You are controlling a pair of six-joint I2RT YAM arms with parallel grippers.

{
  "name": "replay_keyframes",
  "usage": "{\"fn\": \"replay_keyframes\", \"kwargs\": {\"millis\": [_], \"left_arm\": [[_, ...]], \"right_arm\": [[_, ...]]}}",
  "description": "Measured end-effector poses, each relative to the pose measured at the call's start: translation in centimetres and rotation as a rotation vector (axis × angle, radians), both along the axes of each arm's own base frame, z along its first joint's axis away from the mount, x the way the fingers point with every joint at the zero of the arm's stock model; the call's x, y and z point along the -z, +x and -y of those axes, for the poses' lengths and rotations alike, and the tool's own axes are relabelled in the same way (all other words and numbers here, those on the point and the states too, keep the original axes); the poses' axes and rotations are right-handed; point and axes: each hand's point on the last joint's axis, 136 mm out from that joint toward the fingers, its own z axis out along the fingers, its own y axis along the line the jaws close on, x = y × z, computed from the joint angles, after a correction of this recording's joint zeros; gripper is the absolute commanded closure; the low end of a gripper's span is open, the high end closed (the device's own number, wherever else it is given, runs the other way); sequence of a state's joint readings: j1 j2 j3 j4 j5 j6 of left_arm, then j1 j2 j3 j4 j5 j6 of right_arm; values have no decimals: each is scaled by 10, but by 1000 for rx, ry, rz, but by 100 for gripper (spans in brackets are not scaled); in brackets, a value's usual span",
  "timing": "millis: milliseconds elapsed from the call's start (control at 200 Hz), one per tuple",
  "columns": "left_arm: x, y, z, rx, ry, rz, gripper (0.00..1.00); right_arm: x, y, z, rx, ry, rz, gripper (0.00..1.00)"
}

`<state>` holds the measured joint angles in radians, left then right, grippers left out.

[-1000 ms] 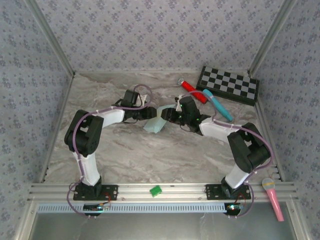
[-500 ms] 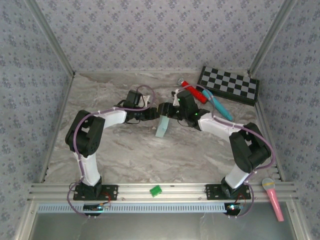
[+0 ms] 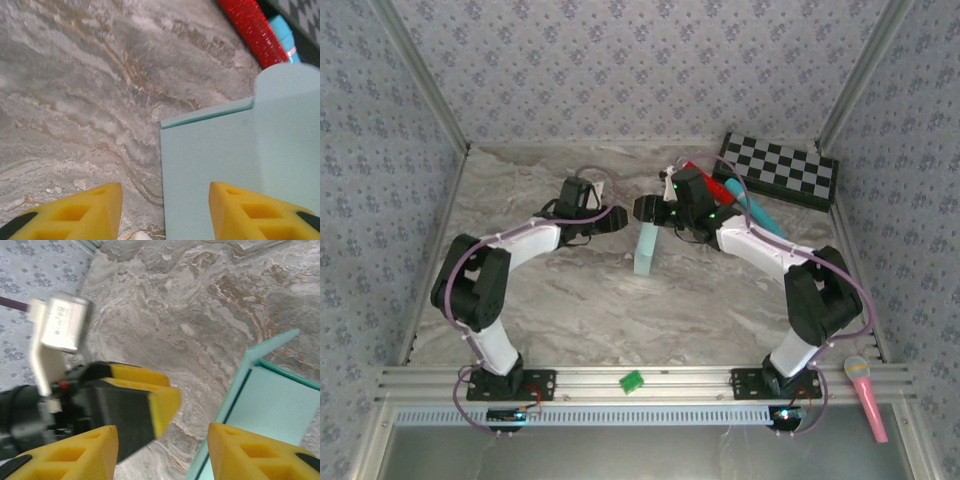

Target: Fold the paper box

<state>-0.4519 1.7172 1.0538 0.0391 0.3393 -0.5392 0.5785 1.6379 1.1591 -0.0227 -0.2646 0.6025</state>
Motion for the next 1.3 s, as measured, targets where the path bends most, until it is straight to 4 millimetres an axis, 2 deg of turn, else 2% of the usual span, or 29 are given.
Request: {"fn": "replay_keyframes", "kwargs": {"millis": [125,290,380,500,580,685,1094,1299], "left_arm": [[-13,-2,-3,-9,7,25,49],[-16,-10,-3,-4,20,12,48],[-16,-16,0,11,25,4,47],[-18,-22,9,38,11,0,47],[-20,-26,15,58,-5,-4,48],[-23,-28,21,79,-29,-3,52],[-24,-32,30,124,-74,-15,52],[-24,-34,31,133,-79,-20,52]], "right_arm": [[1,0,14,23,-46,-3,50],[-4,0,41,77,-51,13,51],[7,-4,53,102,-52,-6,50],[33,-14,61,105,-54,-63,45],[44,-19,58,85,-39,-101,44],[48,-18,51,68,-6,-114,43],[64,-15,33,24,60,-160,43],[73,-14,29,23,67,-184,47]]}}
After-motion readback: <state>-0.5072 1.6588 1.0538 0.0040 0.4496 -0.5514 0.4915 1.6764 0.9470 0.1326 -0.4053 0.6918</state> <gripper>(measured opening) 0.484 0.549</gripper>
